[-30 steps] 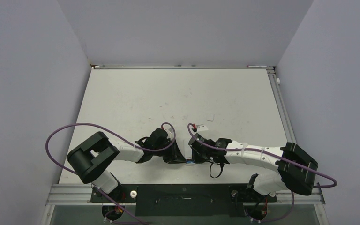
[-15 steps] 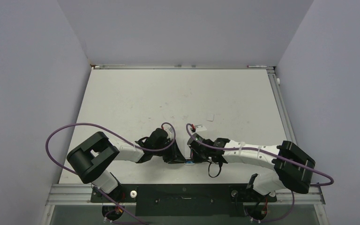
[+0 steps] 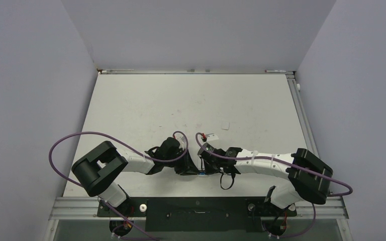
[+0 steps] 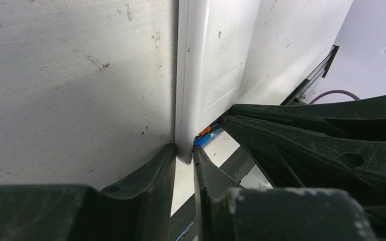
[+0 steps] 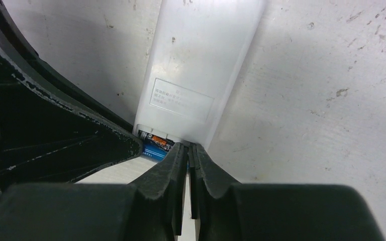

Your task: Load the batteries into the remote control

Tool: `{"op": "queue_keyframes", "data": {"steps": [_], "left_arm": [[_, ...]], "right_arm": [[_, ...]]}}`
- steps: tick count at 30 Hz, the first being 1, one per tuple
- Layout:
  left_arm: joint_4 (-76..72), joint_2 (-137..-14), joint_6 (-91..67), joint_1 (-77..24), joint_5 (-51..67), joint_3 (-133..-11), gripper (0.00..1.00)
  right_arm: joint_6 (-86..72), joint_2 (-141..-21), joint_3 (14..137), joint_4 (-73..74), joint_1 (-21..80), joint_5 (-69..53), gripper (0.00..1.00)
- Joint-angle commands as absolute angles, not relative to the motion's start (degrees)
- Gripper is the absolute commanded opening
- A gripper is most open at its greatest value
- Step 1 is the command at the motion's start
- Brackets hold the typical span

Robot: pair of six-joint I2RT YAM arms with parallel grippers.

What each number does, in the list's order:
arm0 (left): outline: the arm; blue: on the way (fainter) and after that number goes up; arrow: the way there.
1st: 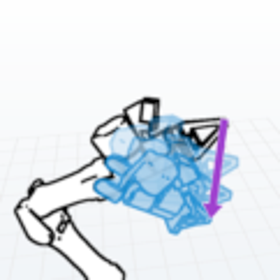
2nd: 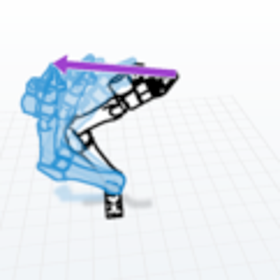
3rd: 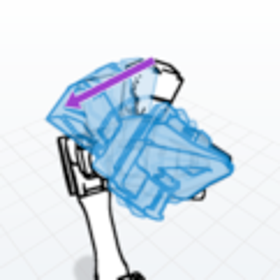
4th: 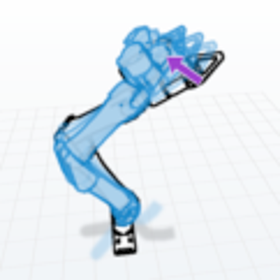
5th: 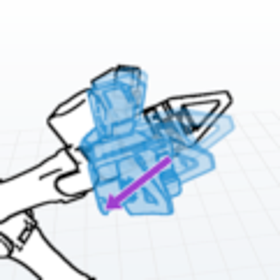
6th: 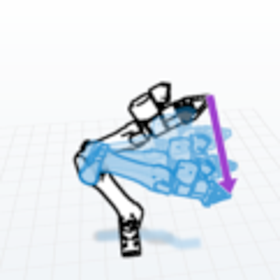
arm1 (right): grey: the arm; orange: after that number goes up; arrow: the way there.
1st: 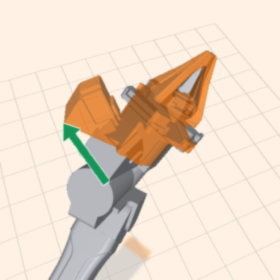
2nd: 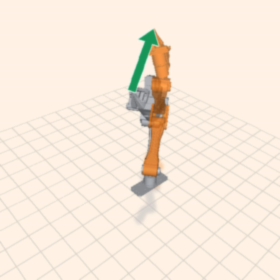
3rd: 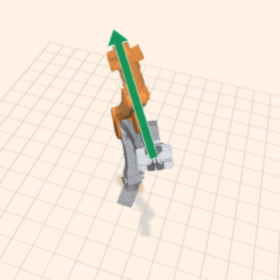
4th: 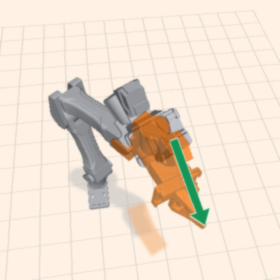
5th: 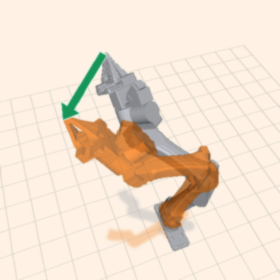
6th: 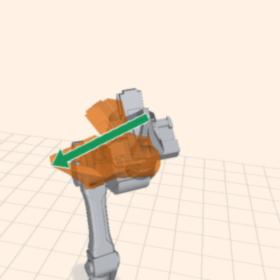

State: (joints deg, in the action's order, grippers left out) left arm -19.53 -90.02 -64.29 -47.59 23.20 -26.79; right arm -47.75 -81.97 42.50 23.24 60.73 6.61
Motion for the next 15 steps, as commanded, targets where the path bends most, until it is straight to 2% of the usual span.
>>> {"op": "queue_keyframes", "data": {"steps": [1,15], "left_arm": [[-20.8,-89.8,-64.1,-47.9,23.9,-27.6,0.16],[-20.8,-89.2,-64.0,-47.9,24.0,-27.4,0.17]], "right_arm": [[-47.6,-85.0,44.6,24.0,62.5,7.6,0.09],[-48.4,-90.5,48.4,32.6,67.3,16.1,0.09]]}}
